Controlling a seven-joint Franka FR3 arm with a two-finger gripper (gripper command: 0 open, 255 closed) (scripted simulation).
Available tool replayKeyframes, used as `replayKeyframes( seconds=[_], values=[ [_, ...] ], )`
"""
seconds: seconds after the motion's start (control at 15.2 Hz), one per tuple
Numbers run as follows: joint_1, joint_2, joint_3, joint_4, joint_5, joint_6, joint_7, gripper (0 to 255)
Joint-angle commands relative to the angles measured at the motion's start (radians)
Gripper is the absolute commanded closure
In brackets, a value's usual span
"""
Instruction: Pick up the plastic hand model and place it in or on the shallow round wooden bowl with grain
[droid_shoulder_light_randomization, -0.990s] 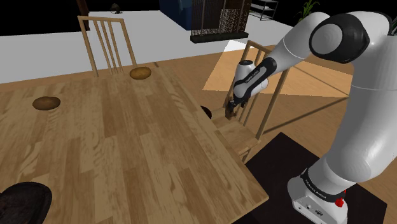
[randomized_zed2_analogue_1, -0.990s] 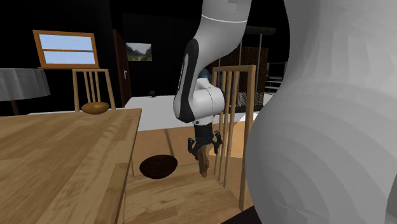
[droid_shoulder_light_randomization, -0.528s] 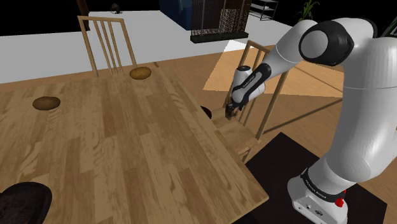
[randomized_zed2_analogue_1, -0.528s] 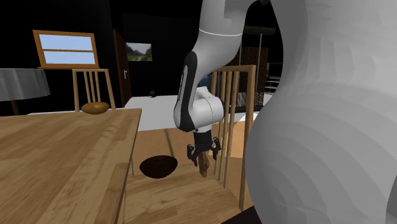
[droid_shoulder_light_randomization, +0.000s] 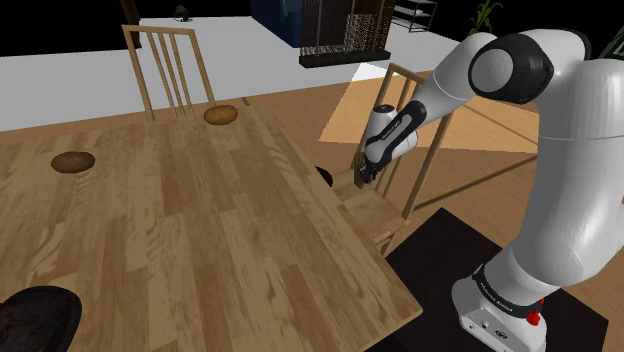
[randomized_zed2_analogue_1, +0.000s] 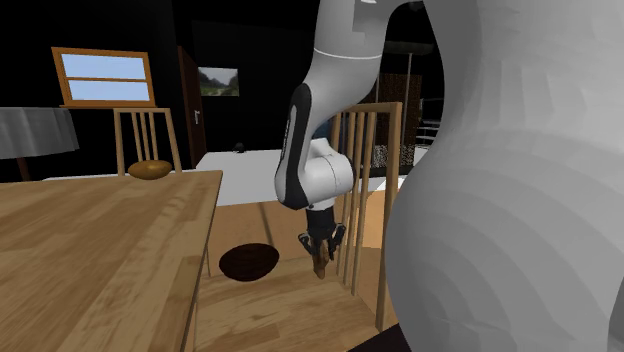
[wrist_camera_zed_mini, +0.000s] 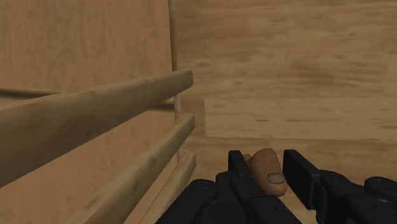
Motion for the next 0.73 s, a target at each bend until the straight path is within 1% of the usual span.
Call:
replayKeyframes(
  seconds=[0.0,0.4,0.66],
  values=[
    [-0.001,0.001,-0.002,-0.002,0.0,0.001,0.001,255],
    [0.001,0.002,-0.002,-0.003,-0.001,0.003,0.003,255],
    [-0.004,-0.039,0.001,-0.007,0.003,-0.034,-0.007,255]
  ],
)
